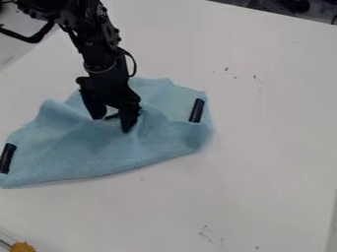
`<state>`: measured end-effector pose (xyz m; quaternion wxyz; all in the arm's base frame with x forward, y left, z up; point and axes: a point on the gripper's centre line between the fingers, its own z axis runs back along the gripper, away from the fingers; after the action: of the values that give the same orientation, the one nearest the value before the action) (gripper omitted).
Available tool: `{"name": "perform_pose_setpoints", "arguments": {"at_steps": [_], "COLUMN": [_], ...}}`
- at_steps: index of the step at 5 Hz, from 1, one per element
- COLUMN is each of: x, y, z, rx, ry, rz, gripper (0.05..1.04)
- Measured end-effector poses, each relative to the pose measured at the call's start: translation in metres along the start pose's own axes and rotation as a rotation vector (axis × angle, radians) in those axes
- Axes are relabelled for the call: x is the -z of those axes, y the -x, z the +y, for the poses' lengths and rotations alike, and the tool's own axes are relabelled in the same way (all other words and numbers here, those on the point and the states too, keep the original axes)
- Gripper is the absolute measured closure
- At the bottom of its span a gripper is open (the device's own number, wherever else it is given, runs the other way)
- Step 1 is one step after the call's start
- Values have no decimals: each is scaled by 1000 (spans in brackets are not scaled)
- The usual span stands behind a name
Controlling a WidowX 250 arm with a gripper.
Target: Unfold the cloth from top left to bottom right
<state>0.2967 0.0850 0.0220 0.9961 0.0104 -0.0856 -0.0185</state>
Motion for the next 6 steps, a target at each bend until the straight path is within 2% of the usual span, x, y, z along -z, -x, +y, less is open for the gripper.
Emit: {"name": "perform_pose_setpoints", "arguments": {"at_steps": [1, 3, 4, 5, 6], "x": [2, 2, 3, -7, -7], "y": [-1, -1, 0, 2, 6], "z": [-1, -2, -1, -4, -6], "rx": [7, 12, 7, 10, 4], "ry": [6, 9, 2, -26, -27], "rz": [-2, -5, -2, -16, -16], "gripper": [125, 720, 936, 1025, 1031]}}
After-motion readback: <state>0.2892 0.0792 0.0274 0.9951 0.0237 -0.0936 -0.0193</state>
